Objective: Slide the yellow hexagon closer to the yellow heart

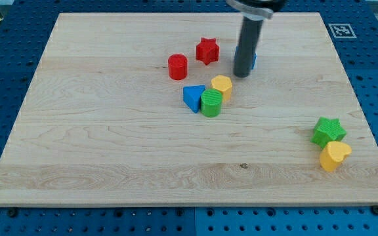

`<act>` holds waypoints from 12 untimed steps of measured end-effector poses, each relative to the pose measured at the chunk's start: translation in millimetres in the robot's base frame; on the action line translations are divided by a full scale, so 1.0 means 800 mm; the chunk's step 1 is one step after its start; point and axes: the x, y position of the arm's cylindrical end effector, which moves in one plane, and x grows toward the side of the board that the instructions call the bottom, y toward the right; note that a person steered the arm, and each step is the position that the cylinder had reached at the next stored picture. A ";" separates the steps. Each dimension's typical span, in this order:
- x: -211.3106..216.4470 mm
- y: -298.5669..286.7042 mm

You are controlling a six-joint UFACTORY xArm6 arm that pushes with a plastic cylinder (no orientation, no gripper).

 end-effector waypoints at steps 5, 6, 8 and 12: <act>-0.014 -0.072; -0.006 -0.099; 0.026 -0.093; 0.040 -0.040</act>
